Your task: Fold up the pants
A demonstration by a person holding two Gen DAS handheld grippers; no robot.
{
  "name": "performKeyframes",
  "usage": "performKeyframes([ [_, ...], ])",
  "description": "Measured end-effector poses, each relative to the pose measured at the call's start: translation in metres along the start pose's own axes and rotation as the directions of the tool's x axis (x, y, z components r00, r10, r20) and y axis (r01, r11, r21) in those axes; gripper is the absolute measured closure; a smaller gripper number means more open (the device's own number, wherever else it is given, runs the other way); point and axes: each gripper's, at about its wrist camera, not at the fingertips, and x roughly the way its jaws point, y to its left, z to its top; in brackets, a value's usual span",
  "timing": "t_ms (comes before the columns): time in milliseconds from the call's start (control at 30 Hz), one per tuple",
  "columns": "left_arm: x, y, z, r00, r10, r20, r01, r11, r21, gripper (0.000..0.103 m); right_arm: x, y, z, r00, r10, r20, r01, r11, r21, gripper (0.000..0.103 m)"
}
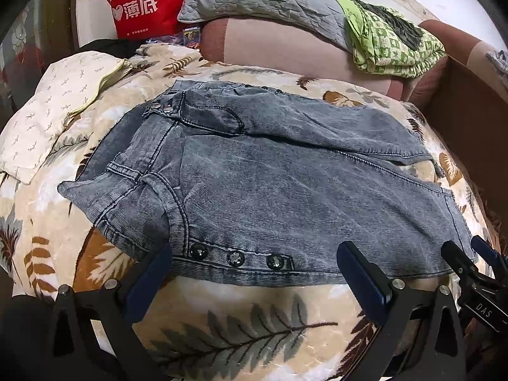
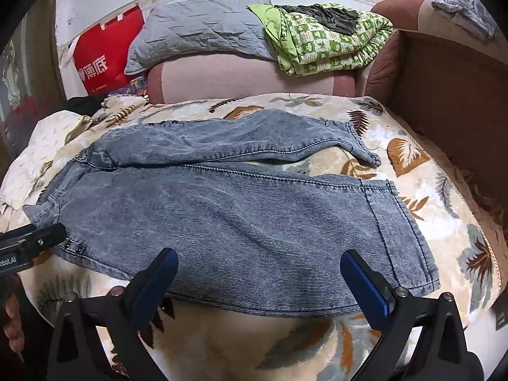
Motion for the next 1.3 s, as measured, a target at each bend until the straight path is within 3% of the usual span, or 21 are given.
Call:
performKeyframes([
  [1300,-0.0006,0.0015,-0.0006,1.000,0.002,-0.002,-0.002,1.000,0.004,0.000,0.0000,0.0004,0.0009,1.000,-0.008,0.002,0.008,1.000,-0.002,0.000],
])
